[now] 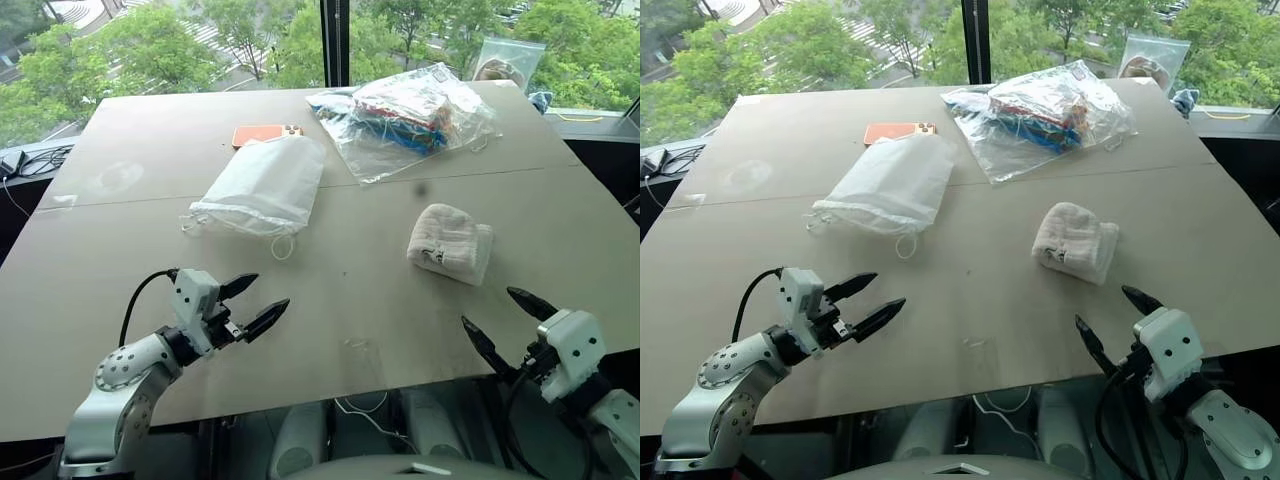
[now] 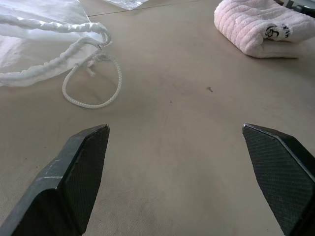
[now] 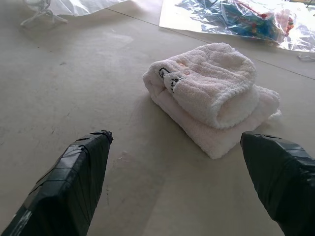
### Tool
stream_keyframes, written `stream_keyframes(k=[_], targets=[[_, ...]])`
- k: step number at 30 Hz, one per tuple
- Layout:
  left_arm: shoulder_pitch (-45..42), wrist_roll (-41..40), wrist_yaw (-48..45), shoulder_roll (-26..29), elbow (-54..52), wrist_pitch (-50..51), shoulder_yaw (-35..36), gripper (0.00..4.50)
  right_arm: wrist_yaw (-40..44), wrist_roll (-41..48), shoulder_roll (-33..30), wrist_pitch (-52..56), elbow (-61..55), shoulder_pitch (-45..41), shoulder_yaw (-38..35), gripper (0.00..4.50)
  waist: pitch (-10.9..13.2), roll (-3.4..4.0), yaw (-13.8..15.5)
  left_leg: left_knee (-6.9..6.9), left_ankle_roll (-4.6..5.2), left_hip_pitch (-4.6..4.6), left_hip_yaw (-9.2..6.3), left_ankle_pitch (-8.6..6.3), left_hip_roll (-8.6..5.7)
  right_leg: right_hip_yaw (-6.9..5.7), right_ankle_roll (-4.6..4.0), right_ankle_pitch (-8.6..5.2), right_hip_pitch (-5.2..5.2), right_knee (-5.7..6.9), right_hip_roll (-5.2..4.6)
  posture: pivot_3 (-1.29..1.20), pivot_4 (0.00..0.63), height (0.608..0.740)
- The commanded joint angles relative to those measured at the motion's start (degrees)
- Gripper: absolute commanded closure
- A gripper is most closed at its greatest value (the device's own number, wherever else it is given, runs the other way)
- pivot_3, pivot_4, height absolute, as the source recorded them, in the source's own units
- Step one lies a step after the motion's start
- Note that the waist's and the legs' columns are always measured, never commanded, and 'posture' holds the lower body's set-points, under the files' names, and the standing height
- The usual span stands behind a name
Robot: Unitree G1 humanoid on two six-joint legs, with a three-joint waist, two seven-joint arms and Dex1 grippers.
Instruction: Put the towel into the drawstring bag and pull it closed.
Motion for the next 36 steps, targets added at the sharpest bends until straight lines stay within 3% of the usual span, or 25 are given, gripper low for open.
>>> stream_keyframes(k=[1, 6, 8, 10, 12, 17, 22, 24, 27, 29, 30, 31, 32, 34, 36], targets=[[-2.2, -0.4, 3.3, -0.7, -2.0, -0.4, 1.9, 0.04, 1.8, 0.8, -1.0, -3.3, -1.6, -0.5, -0.7, 0.00, 0.0, 0.01, 0.1, 0.00, 0.00, 0.00, 0.00, 0.00, 0.00, -0.01, 0.00, 0.00, 0.00, 0.01, 0.00, 0.00, 0.150, 0.740], [-12.1, 8.9, 14.4, -1.3, 3.4, -3.8, 2.2, 0.04, 7.8, 2.8, -5.6, -7.4, -4.9, -6.3, 2.4, 0.00, 0.0, -0.06, 0.7, -0.04, 0.12, -0.07, -0.03, 0.03, -0.23, -0.13, -0.11, -0.04, -0.01, 0.13, 0.19, 0.00, 0.150, 0.740], [-14.9, 15.2, 15.3, 1.4, 7.6, -8.5, 1.1, 0.04, 9.5, 5.1, -8.0, -5.9, -7.0, -8.6, 3.6, 0.00, 0.0, -0.10, 0.7, -0.09, 0.13, -0.07, -0.02, 0.03, -0.28, -0.12, -0.12, -0.05, 0.00, 0.13, 0.21, 0.00, 0.150, 0.740], [-17.8, 27.4, 19.0, 6.0, 13.5, -18.4, -2.4, 0.04, 12.0, 7.7, -10.7, -4.9, -8.5, -9.3, 3.9, 0.00, 0.0, -0.12, 0.8, -0.16, 0.13, -0.03, -0.02, 0.03, -0.30, -0.12, -0.17, -0.09, 0.01, 0.12, 0.23, 0.00, 0.150, 0.740], [-20.8, 34.3, 20.9, 8.9, 19.2, -27.1, -5.2, 0.04, 13.1, 9.0, -12.3, -4.3, -9.3, -8.9, 4.2, 0.00, 0.0, -0.14, 1.2, -0.18, 0.13, -0.04, -0.03, 0.03, -0.49, -0.13, -0.19, -0.10, 0.00, 0.12, 0.23, 0.00, 0.150, 0.740], [-29.3, 45.1, 23.2, 12.4, 31.3, -38.7, -11.8, 0.04, 9.8, 8.3, -12.0, -2.5, -11.8, -9.1, 6.1, 0.00, -0.1, -0.23, 2.2, -0.17, 0.15, -0.07, -0.04, 0.01, -0.36, -0.20, -0.18, -0.10, 0.03, 0.06, 0.07, 0.00, 0.150, 0.740], [-41.7, 55.4, 29.1, 11.8, 45.2, -46.8, -19.8, 0.04, 5.9, 6.6, -10.9, -2.4, -13.2, -8.5, 8.8, 0.00, -0.1, -0.29, 2.8, -0.16, 0.15, -0.08, -0.05, 0.01, -0.35, -0.28, -0.17, -0.09, 0.04, 0.08, 0.11, 0.00, 0.150, 0.740], [-46.1, 58.4, 30.9, 11.7, 49.8, -49.2, -22.3, 0.56, 4.3, 6.6, -11.1, -3.0, -13.2, -8.6, 9.5, 0.00, -0.1, -0.32, 2.8, -0.16, 0.15, -0.08, -0.02, 0.01, -0.37, -0.28, -0.16, -0.08, 0.04, 0.08, 0.11, 0.00, 0.150, 0.740], [-51.2, 58.9, 28.1, 11.7, 55.6, -52.7, -25.4, 1.87, 3.0, 7.1, -11.0, -2.8, -13.2, -8.6, 8.9, 0.00, -0.1, -0.35, 2.7, -0.16, 0.15, -0.10, 0.07, 0.01, -0.50, -0.28, -0.14, -0.07, 0.04, 0.09, 0.11, 0.00, 0.150, 0.740], [-53.8, 57.1, 25.3, 11.3, 58.6, -53.3, -26.0, 2.61, 1.8, 7.7, -10.4, -1.7, -13.2, -9.0, 8.4, 0.00, -0.1, -0.36, 2.7, -0.16, 0.16, -0.10, 0.23, 0.01, -0.54, -0.28, -0.14, -0.07, 0.04, 0.09, 0.11, 0.00, 0.150, 0.740], [-54.9, 52.5, 20.0, 10.2, 59.3, -51.7, -25.1, 3.15, 0.3, 7.1, -10.0, 0.0, -12.8, -9.4, 7.9, 0.00, -0.1, -0.36, 2.7, -0.16, 0.16, -0.10, 0.29, 0.01, -0.54, -0.28, -0.14, -0.07, 0.04, 0.09, 0.12, 0.00, 0.150, 0.740], [-55.6, 49.2, 16.3, 9.5, 59.8, -50.5, -24.4, 3.39, -0.7, 6.7, -9.8, 1.2, -12.6, -9.7, 7.6, 0.00, -0.1, -0.36, 2.6, -0.16, 0.16, -0.10, 0.31, 0.01, -0.54, -0.28, -0.14, -0.07, 0.04, 0.09, 0.11, 0.00, 0.150, 0.740], [-55.9, 42.3, 8.7, 7.7, 57.7, -42.2, -22.4, 3.42, -2.4, 3.7, -9.8, 2.3, -11.3, -10.4, 7.2, 0.00, -0.1, -0.38, 2.6, -0.16, 0.16, -0.10, 0.32, 0.01, -0.53, -0.28, -0.13, -0.07, 0.03, 0.10, 0.11, 0.00, 0.150, 0.740], [-56.7, 31.0, -3.2, 5.7, 50.8, -24.6, -19.6, 4.32, -5.3, -2.6, -12.2, 8.9, -9.7, -12.2, 8.6, 0.00, -0.1, -0.41, 2.6, 0.00, 0.16, -0.16, 0.32, 0.01, -0.50, -0.29, -0.16, -0.08, 0.04, 0.18, 0.11, 0.00, 0.150, 0.740], [-57.7, 22.2, -11.6, 5.8, 40.9, -4.9, -19.3, 4.42, -6.7, -5.3, -14.9, 17.1, -8.9, -14.7, 9.3, 0.00, 0.0, -0.45, 2.5, 0.12, 0.17, -0.22, 0.31, 0.01, -0.47, -0.29, -0.15, -0.08, 0.03, 0.19, 0.11, 0.00, 0.150, 0.740]])
